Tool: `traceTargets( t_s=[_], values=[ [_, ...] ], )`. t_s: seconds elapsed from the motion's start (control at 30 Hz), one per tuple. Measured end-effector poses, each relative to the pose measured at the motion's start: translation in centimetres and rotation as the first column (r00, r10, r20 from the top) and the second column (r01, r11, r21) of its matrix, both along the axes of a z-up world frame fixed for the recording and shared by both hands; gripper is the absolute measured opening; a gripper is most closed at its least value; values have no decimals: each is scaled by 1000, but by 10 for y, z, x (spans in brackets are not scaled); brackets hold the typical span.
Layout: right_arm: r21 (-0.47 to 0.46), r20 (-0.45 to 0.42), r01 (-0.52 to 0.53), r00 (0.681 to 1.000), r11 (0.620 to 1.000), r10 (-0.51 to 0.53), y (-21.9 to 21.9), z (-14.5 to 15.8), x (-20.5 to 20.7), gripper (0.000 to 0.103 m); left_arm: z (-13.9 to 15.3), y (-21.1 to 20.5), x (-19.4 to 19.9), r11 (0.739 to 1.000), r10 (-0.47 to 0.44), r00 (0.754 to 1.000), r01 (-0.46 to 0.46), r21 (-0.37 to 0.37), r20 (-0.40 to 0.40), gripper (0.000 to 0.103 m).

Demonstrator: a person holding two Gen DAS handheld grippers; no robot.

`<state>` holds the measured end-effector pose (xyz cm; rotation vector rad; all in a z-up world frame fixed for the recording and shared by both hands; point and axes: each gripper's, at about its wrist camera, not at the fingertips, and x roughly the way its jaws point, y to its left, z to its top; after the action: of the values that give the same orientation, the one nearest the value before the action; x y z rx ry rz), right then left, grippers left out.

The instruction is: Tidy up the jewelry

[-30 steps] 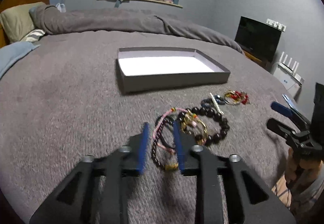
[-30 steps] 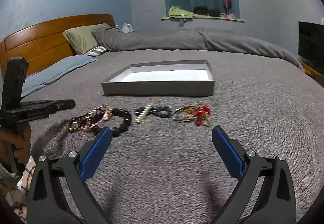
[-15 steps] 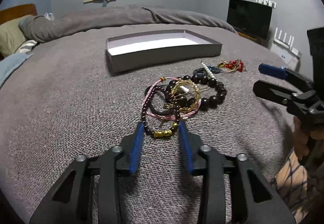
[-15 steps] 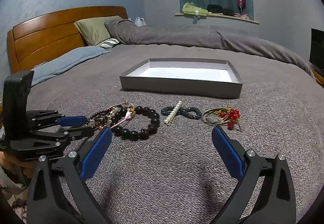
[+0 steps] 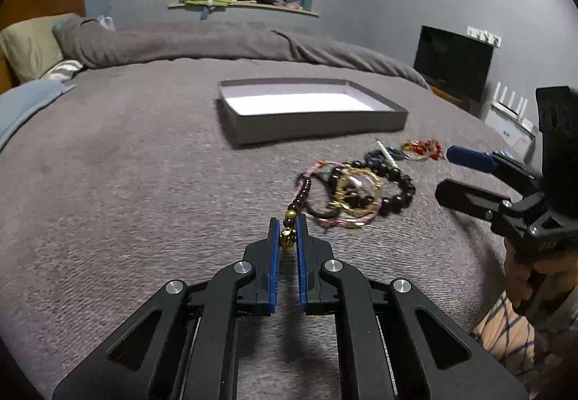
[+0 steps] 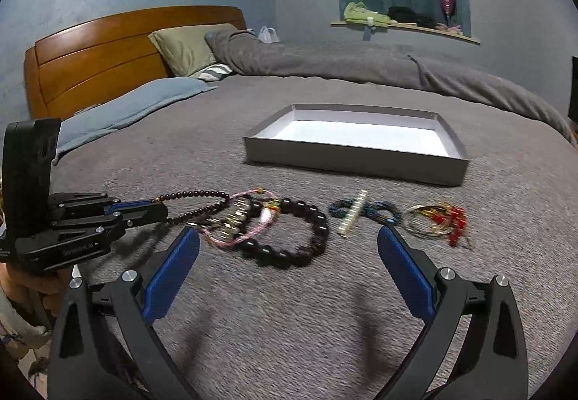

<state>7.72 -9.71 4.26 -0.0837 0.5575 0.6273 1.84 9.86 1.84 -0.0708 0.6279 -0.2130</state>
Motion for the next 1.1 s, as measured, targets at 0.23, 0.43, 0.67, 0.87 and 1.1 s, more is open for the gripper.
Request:
traceTargets(
  t_s=[0.23,0.43,0.67,0.87,1.1],
  values=[
    [3,-28,-69,997,998,69,29,-2,7,77,-4,16,-1,999,29,999,-29,-27,-14,9],
    [-16,-79,-99,992,995,98,48,-13,21,68,-13,15,0,999,23,999,-24,-35,-31,10],
    [-36,-130,-117,985,993,111,57,-26,30,14,-14,13,5,999,18,1000,-19,-33,-26,10],
    [30,-112,-116,987,993,119,42,-16,28,12,-1,10,5,1000,11,1000,-11,-24,13,9],
    [94,-74,-75,994,993,82,8,11,33,12,22,0,14,1000,3,998,-2,-15,57,9]
  ],
)
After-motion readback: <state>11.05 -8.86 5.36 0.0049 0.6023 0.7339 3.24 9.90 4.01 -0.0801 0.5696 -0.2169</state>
